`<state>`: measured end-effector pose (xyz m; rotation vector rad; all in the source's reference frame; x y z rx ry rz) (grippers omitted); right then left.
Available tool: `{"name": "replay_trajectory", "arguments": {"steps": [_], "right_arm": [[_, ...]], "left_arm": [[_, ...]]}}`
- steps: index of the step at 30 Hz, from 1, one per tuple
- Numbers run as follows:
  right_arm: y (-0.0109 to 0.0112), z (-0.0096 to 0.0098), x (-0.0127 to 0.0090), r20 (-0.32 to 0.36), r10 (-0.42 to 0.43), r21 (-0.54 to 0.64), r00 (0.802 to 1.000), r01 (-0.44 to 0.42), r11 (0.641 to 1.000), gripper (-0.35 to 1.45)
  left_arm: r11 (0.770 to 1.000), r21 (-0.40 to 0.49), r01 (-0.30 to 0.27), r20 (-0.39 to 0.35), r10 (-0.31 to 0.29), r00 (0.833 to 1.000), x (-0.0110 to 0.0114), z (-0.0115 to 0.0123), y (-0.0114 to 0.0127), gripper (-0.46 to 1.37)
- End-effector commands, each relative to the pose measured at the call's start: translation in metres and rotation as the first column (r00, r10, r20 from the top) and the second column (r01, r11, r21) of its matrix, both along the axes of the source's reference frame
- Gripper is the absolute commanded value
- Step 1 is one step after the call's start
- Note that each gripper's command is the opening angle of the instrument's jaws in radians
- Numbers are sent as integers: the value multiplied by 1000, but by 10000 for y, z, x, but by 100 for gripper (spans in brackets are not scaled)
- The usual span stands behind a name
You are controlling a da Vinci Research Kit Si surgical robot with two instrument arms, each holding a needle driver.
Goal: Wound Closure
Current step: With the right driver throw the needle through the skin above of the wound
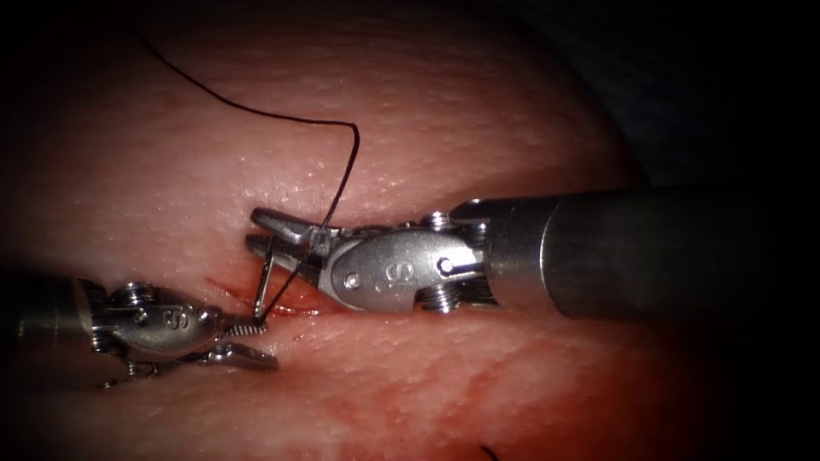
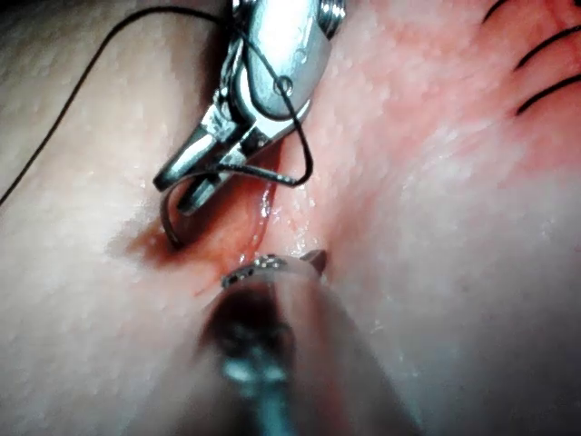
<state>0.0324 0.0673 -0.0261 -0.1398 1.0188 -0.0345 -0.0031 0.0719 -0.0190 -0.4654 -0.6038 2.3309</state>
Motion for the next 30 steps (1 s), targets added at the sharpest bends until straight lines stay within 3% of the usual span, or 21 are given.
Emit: {"name": "replay_trajectory", "arguments": {"steps": [1, 18, 30], "right_arm": [[1, 0, 0, -1, 3, 5, 1000, -3, 1000, -35], [-20, 20, -1, 77, 26, 154, 997, -38, 987, -35], [-3, 11, 4, 67, 58, 172, 996, -68, 983, -35]], "left_arm": [[1000, 1, -1, 3, 1, 1000, 0, 0, 0, 26], [1000, 1, -2, 3, 2, 1000, 1, 0, 0, 27], [1000, 4, 2, 2, -2, 1000, 1, 0, 0, 26]]}}
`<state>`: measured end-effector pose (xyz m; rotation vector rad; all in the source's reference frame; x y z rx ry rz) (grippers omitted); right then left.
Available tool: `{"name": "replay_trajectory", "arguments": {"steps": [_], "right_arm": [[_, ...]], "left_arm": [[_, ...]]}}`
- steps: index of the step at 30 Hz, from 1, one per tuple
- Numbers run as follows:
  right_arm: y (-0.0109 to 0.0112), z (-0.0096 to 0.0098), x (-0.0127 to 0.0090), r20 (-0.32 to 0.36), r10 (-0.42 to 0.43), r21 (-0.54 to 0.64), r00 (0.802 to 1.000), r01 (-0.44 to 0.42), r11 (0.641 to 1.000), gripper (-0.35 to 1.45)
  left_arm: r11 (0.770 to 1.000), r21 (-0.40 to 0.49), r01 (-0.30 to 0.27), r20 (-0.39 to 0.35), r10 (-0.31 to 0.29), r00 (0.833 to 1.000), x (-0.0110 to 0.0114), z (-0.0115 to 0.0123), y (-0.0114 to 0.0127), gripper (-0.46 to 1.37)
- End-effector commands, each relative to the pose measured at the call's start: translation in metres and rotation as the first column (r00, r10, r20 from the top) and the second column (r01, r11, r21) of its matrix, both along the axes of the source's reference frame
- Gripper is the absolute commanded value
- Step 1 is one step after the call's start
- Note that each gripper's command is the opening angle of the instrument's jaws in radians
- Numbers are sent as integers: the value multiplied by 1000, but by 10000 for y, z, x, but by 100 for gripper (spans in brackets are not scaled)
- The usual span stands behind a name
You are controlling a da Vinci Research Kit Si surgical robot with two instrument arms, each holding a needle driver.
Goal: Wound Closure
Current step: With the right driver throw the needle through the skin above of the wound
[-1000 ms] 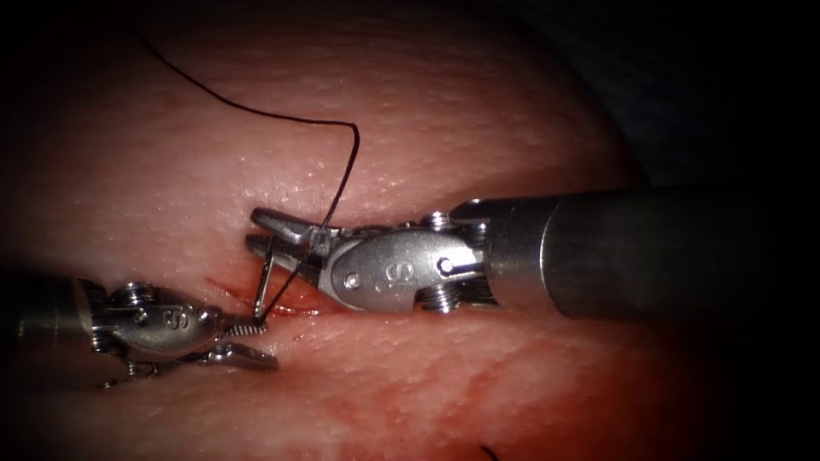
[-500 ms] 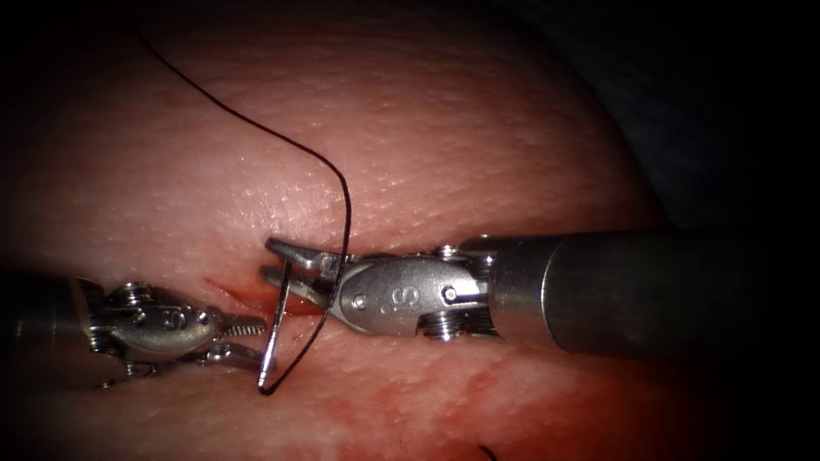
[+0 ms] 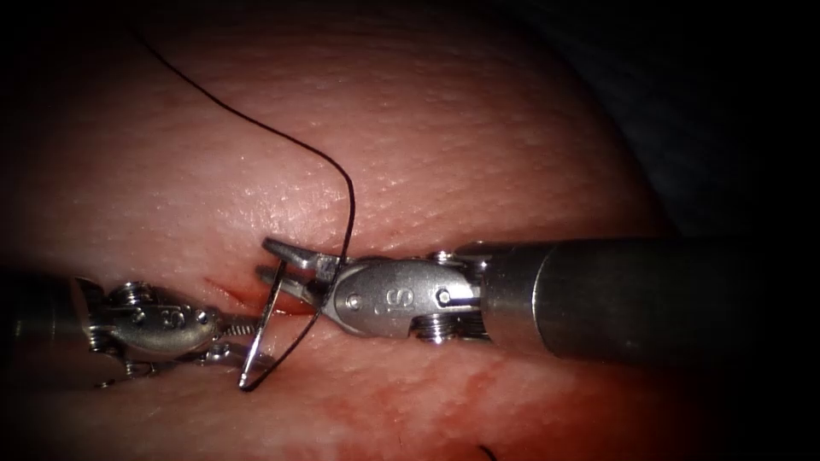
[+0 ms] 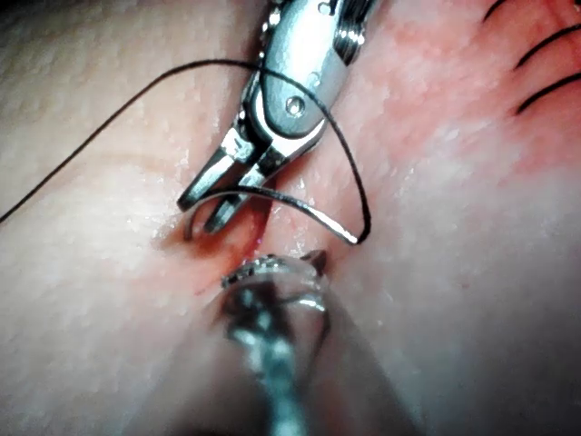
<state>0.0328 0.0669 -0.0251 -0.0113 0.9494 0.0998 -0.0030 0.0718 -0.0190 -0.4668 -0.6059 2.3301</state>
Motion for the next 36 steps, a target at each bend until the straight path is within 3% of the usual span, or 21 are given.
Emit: {"name": "replay_trajectory", "arguments": {"steps": [1, 8, 12, 14, 19, 29, 34, 36], "right_arm": [[2, 3, 2, 1, 25, 21, 1000, -25, 999, -35], [29, 32, 3, -15, 169, 288, 986, -157, 945, -35], [32, 51, -3, -17, 223, 430, 975, -194, 882, -35], [31, 64, -6, 4, 280, 527, 960, -240, 816, -35], [13, 79, -7, 47, 295, 611, 954, -261, 747, -35], [-37, 98, -24, 122, 189, 663, 974, -222, 715, -35], [-38, 104, -27, 139, 186, 664, 973, -231, 712, -35], [-23, 99, -25, 111, 248, 660, 962, -258, 706, -35]], "left_arm": [[1000, 2, 2, 0, -2, 1000, 0, 0, 0, 26], [1000, 3, 1, 0, -1, 1000, 0, 0, -1, 26], [1000, 3, 1, 1, -1, 1000, 0, 0, -1, 26], [1000, 3, 0, 1, 0, 1000, 0, 0, -1, 26], [1000, 3, -1, 2, 1, 1000, 2, -1, -1, 27], [1000, 3, 3, 0, -3, 1000, 4, 0, 0, 29], [1000, 3, 2, 0, -2, 1000, 4, 0, -1, 30], [1000, 2, 2, 0, -2, 1000, 4, 0, -1, 30]]}}
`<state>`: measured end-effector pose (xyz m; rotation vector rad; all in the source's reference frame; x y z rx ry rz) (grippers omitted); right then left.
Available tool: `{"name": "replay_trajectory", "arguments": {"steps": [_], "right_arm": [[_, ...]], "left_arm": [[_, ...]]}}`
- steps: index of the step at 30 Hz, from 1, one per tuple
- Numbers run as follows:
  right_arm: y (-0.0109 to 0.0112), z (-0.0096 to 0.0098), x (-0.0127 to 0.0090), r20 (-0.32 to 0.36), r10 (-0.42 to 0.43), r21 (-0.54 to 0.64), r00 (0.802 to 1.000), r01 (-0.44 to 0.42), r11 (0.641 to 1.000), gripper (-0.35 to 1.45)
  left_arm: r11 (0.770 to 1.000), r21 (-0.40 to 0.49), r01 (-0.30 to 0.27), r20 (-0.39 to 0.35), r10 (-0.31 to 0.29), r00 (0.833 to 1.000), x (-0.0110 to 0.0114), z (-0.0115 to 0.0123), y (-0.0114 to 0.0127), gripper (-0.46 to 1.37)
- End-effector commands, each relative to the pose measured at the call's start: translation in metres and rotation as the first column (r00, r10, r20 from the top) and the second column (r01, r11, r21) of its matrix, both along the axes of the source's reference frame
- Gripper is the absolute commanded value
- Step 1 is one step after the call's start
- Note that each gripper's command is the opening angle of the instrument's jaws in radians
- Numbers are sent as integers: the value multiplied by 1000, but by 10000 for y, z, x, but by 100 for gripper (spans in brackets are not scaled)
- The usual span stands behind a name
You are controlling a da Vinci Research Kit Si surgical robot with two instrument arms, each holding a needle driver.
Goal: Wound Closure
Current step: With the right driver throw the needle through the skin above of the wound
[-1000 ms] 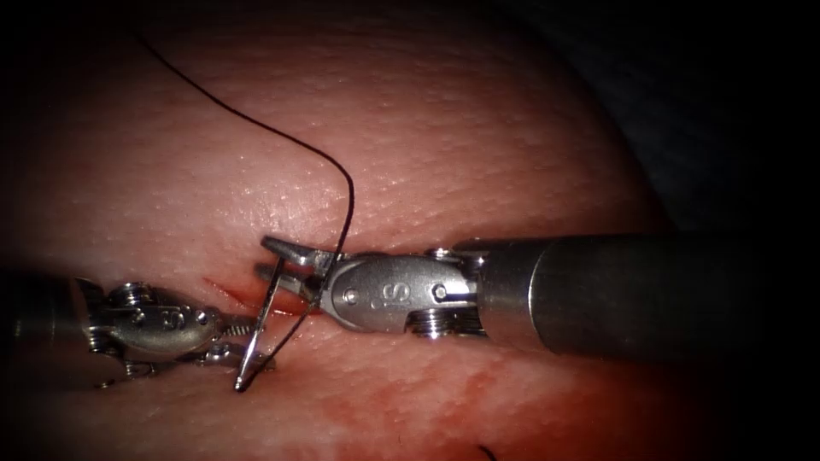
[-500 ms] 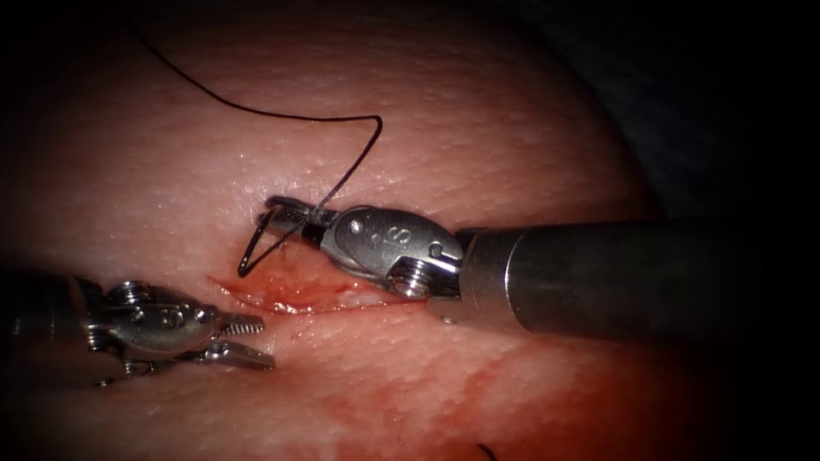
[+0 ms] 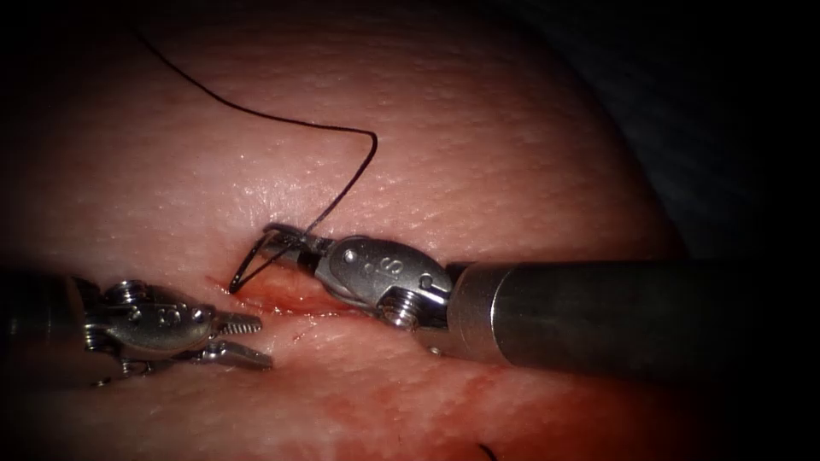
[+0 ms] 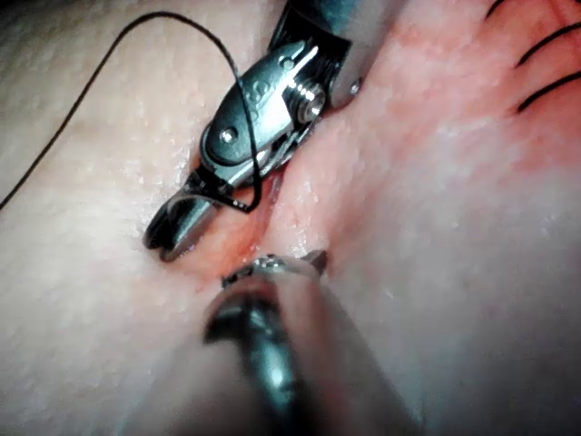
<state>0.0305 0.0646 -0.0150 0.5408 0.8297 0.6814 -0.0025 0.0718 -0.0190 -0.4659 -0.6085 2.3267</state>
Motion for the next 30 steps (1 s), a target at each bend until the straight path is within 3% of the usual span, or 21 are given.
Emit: {"name": "replay_trajectory", "arguments": {"steps": [1, 5, 6, 7, 8, 9, 14, 20, 30], "right_arm": [[7, -4, -1, -28, 41, -23, 999, -42, 999, -35], [40, -19, 3, -93, 61, -196, 994, -78, 978, -35], [47, -25, 3, -127, 54, -247, 990, -85, 965, 4], [54, -31, 4, -160, 60, -276, 985, -103, 956, 64], [59, -37, 5, -180, 58, -305, 982, -112, 946, 84], [64, -43, 7, -184, 33, -351, 982, -97, 931, 89], [78, -60, 13, -164, -48, -475, 985, -36, 879, 99], [82, -78, 17, -185, -86, -564, 979, -34, 825, 100], [91, -119, 33, -166, -106, -676, 980, -35, 736, 70]], "left_arm": [[1000, -1, 0, 0, 0, 1000, 0, 1, 0, 30], [1000, -1, 0, 0, 0, 1000, 0, 1, 0, 30], [1000, -1, 0, 0, 0, 1000, 0, 1, 0, 30], [1000, 0, 0, 0, 0, 1000, 0, 1, 0, 30], [1000, 0, -1, 0, 1, 1000, 0, 1, 0, 30], [1000, 0, -1, 0, 1, 1000, 0, 1, 0, 30], [1000, 3, 3, -1, -3, 1000, 2, 0, 0, 30], [1000, 3, 2, 0, -2, 1000, 2, 0, 0, 30], [1000, 3, 1, 0, -1, 1000, 5, -3, 0, 31]]}}
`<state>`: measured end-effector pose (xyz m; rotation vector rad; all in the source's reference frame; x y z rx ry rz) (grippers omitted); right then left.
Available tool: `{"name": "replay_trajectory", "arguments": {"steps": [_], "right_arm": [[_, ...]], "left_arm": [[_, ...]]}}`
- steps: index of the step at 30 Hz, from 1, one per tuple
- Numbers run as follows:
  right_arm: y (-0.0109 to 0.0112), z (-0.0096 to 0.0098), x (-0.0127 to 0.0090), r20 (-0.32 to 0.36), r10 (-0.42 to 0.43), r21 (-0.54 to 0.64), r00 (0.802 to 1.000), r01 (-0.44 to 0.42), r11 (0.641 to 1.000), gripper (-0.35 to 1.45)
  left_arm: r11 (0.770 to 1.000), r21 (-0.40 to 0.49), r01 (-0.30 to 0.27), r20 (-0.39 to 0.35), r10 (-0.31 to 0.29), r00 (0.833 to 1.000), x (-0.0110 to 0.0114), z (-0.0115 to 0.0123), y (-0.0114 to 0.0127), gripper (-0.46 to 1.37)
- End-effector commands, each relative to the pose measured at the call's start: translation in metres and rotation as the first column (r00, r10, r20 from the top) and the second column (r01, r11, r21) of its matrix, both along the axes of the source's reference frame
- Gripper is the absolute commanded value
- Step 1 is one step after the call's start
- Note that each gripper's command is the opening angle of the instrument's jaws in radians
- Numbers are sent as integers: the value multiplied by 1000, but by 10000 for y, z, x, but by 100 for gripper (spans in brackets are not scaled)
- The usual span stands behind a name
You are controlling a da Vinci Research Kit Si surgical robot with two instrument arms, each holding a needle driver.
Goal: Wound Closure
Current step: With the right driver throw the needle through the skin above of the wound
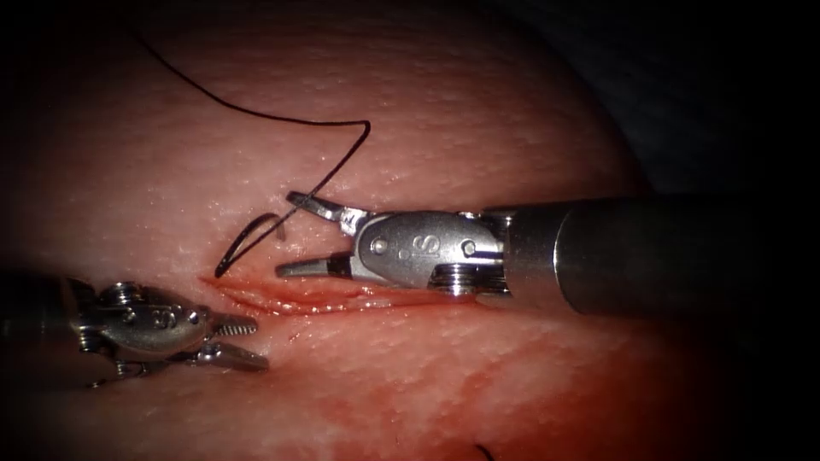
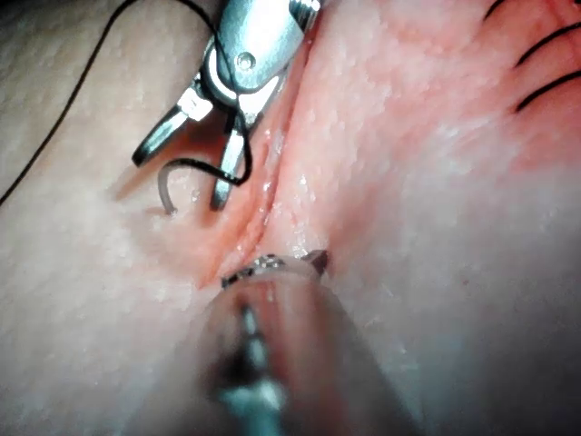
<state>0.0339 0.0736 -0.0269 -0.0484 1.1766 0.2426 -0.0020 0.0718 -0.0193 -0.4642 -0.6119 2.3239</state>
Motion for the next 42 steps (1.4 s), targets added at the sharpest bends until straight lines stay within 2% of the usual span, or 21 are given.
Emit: {"name": "replay_trajectory", "arguments": {"steps": [1, 5, 7, 8, 10, 11, 12, 13, 14, 16, 18, 24, 34, 37, 42], "right_arm": [[4, -2, 3, 7, 12, -10, 1000, -12, 1000, 70], [8, -1, 11, 16, 13, -37, 1000, -13, 999, 69], [9, 1, 16, 18, 10, -55, 1000, -9, 998, 61], [8, 2, 19, 29, -9, -78, 1000, 11, 997, 45], [8, 3, 24, 50, -24, -94, 998, 29, 995, 29], [8, 4, 25, 53, -36, -108, 998, 41, 993, -1], [8, 4, 26, 56, -48, -115, 997, 54, 992, -18], [7, 3, 27, 60, -51, -119, 997, 58, 991, -32], [7, 3, 29, 70, -62, -138, 996, 71, 988, -35], [4, 2, 30, 78, -96, -174, 992, 108, 979, -35], [2, 0, 31, 85, -126, -160, 988, 138, 977, -35], [2, -5, 27, 100, -128, -152, 987, 142, 978, -35], [46, -31, 17, 66, -51, -165, 997, 62, 984, -35], [54, -33, 15, 61, -35, -165, 997, 45, 985, -35], [67, -26, 9, 21, 29, -93, 999, -27, 995, -35]], "left_arm": [[1000, -1, 0, 0, 0, 1000, -1, -1, -1, 31], [1000, -1, 0, 0, 0, 1000, -1, -1, -1, 30], [1000, -1, 0, 0, 0, 1000, -1, -1, -2, 31], [1000, -1, 0, 0, 0, 1000, -1, -2, -2, 30], [1000, -1, 0, 0, 0, 1000, -1, -2, -2, 30], [1000, -1, 0, 0, 0, 1000, -1, -2, -2, 30], [1000, 2, 5, -2, -5, 1000, -1, -2, -2, 31], [1000, 2, 5, -2, -5, 1000, -1, -2, -2, 30], [1000, 3, 5, -2, -5, 1000, -1, -2, -2, 30], [1000, 3, 5, -2, -5, 1000, -1, -2, -2, 30], [1000, 3, 5, -2, -5, 1000, -1, -3, -2, 30], [1000, 1, 6, -3, -6, 1000, -1, -3, -2, 31], [1000, -2, 15, -24, -15, 1000, 9, 1, 1, 32], [1000, -6, 9, -32, -9, 999, 13, 1, 1, 32], [1000, -4, 14, -33, -14, 999, 14, 1, 1, 32]]}}
